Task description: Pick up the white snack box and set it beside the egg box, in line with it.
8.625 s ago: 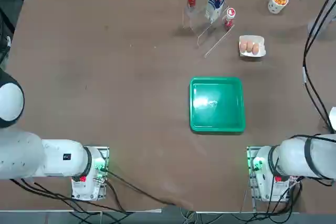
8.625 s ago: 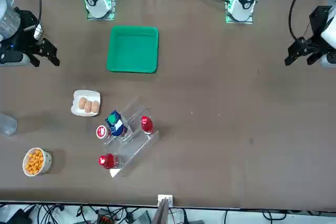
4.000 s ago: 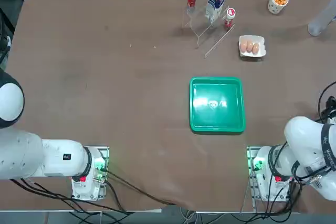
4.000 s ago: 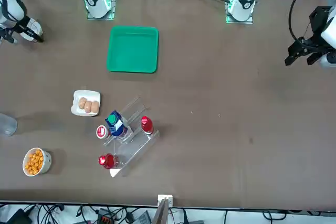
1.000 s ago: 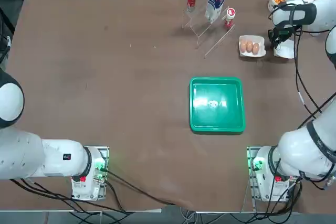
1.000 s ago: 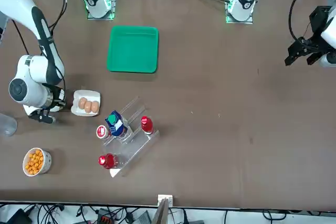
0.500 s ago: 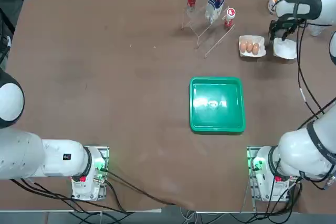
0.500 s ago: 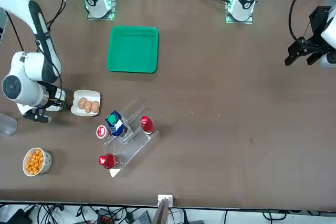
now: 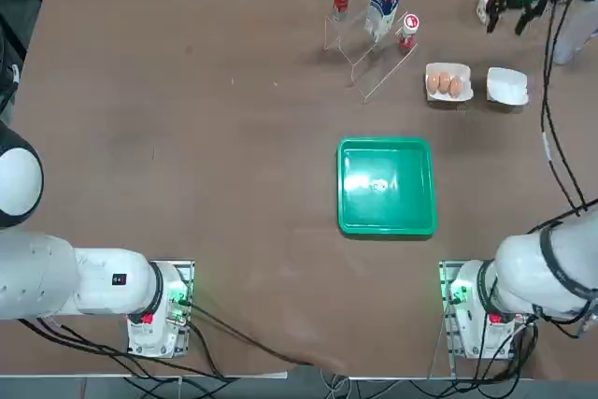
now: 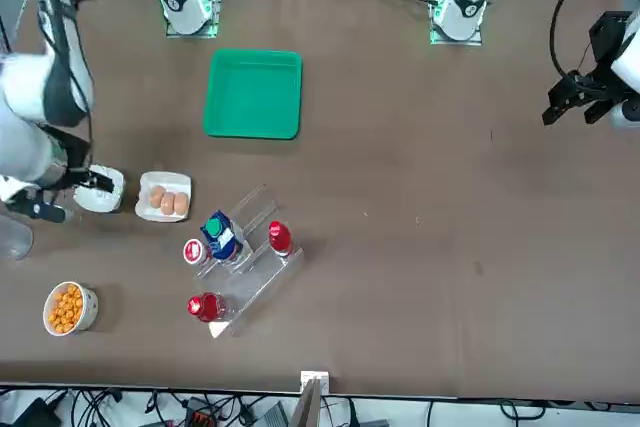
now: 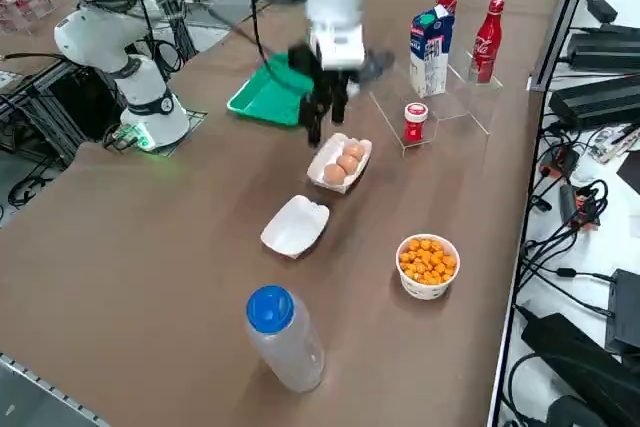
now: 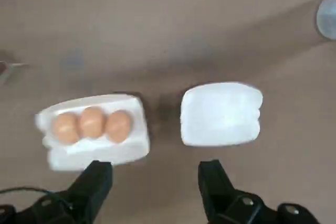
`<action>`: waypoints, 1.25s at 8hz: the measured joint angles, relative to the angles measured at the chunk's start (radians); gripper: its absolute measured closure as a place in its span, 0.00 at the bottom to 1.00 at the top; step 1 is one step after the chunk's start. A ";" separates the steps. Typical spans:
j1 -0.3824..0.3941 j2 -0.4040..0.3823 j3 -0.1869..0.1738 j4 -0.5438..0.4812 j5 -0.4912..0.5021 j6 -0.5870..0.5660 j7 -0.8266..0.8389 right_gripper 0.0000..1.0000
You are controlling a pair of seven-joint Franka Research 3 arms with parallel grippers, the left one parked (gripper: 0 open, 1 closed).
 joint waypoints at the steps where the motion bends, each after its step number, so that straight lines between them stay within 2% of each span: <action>1: 0.000 -0.006 0.001 0.094 0.036 -0.125 -0.042 0.00; 3: 0.000 -0.005 0.008 0.224 0.075 -0.325 -0.161 0.00; 5: 0.009 -0.004 0.037 0.364 0.106 -0.491 -0.267 0.00; 6: 0.036 -0.011 0.036 0.437 0.118 -0.531 -0.307 0.00; 7: 0.083 -0.038 0.028 0.457 0.119 -0.541 -0.317 0.00; 8: 0.153 -0.078 0.004 0.415 0.119 -0.511 -0.303 0.00; 9: 0.207 -0.131 -0.013 0.320 0.119 -0.430 -0.257 0.00; 10: 0.229 -0.191 -0.019 0.204 0.119 -0.332 -0.212 0.00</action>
